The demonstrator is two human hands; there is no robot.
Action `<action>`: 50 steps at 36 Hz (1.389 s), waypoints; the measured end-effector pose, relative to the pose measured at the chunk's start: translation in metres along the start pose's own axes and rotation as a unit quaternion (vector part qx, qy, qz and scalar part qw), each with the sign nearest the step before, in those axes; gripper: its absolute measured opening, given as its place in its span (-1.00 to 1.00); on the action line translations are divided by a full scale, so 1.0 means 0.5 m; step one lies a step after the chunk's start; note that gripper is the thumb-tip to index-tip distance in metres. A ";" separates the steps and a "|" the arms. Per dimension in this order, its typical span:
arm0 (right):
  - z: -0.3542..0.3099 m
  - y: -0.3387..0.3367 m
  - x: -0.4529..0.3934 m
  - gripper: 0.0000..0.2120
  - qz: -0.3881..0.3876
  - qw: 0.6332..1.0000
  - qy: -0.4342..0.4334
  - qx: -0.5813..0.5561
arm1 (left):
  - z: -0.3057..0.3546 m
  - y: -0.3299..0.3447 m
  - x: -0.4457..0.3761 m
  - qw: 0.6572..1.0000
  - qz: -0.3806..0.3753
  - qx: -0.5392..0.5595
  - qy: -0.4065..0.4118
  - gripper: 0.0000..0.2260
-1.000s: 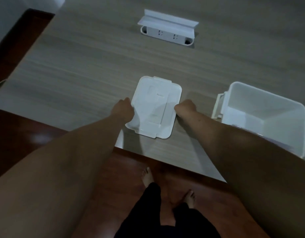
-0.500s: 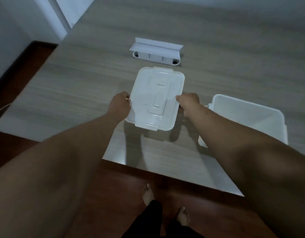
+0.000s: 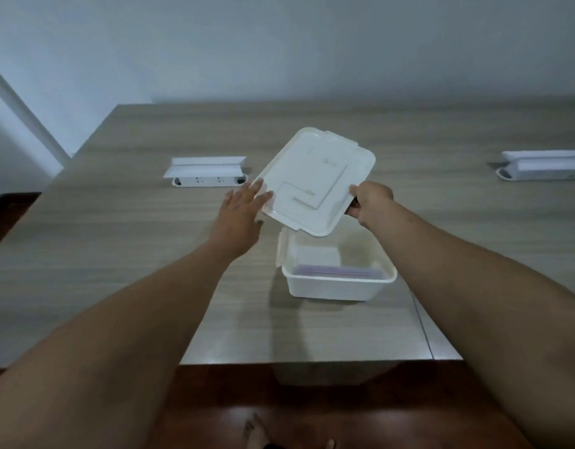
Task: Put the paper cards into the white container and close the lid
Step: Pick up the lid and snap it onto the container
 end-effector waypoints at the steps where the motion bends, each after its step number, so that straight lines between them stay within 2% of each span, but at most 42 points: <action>1: 0.000 -0.021 0.006 -0.83 -0.005 1.000 0.000 -0.005 | 0.026 0.011 -0.003 1.000 -0.001 -0.003 0.014 -0.45; 6: 0.005 -0.119 0.031 -0.83 -0.039 0.999 -0.013 -0.018 | 0.137 0.063 -0.017 0.998 -0.009 0.057 0.031 -0.64; 9: 0.001 -0.171 0.043 -0.81 -0.040 0.998 -0.026 -0.027 | 0.190 0.065 -0.025 0.988 0.030 0.137 0.059 -0.76; 13: -0.008 -0.235 0.034 -0.69 0.001 0.998 -0.043 0.035 | 0.247 0.048 -0.033 0.970 0.052 0.239 0.008 -0.93; 15: -0.009 -0.260 0.022 -0.66 0.022 0.996 -0.054 0.070 | 0.265 0.033 -0.036 0.957 0.064 0.279 -0.045 -0.88; 17: -0.007 -0.276 0.012 -0.52 0.038 0.990 -0.065 0.115 | 0.268 0.023 -0.042 0.930 0.078 0.345 -0.099 -0.77; 20: -0.004 -0.279 0.008 -0.43 0.040 0.980 -0.083 0.174 | 0.250 0.020 -0.049 0.897 0.075 0.411 -0.143 -0.67; 24: 0.009 -0.262 0.004 -0.51 0.032 0.973 -0.099 0.204 | 0.217 0.032 -0.039 0.862 0.058 0.461 -0.202 -0.63; 27: 0.024 -0.253 -0.007 -0.71 0.046 0.962 -0.126 0.239 | 0.187 0.049 -0.025 0.844 0.057 0.481 -0.231 -0.64; 29: 0.034 -0.250 -0.010 -0.76 0.059 0.954 -0.135 0.261 | 0.164 0.067 -0.015 0.839 0.054 0.466 -0.275 -0.63; 32: 0.058 -0.244 -0.019 -0.77 0.057 0.941 -0.139 0.302 | 0.134 0.102 -0.002 0.865 0.028 0.371 -0.337 -0.60; 38: 0.108 -0.223 -0.045 -0.68 0.037 0.905 -0.128 0.403 | 0.106 0.159 0.006 0.887 0.029 0.268 -0.376 -0.61; 41: 0.138 -0.222 -0.074 -0.57 0.052 0.877 -0.087 0.469 | 0.103 0.186 0.010 0.894 0.001 0.202 -0.400 -0.55; 43: 0.160 -0.227 -0.082 -0.56 0.054 0.860 -0.058 0.505 | 0.101 0.197 0.014 0.899 -0.012 0.176 -0.400 -0.55; 44: 0.170 -0.228 -0.084 -0.56 0.046 0.859 -0.054 0.506 | 0.099 0.200 0.014 0.900 -0.014 0.174 -0.400 -0.55; 48: 0.181 -0.231 -0.069 -0.57 0.016 0.906 -0.075 0.415 | 0.089 0.200 0.003 0.896 -0.006 0.196 -0.397 -0.57; 50: 0.179 -0.225 -0.069 -0.60 0.002 0.917 -0.088 0.390 | 0.080 0.196 -0.002 0.894 -0.005 0.208 -0.397 -0.63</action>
Point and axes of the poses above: each hand's wrist, its own x-axis away from the middle knuckle, its own y-axis out of the palm, z = x × y, the point moved 3 cm from there along -x, towards the middle knuckle, and after that the axes turned 12 degrees about x, right-handed, at the moved point
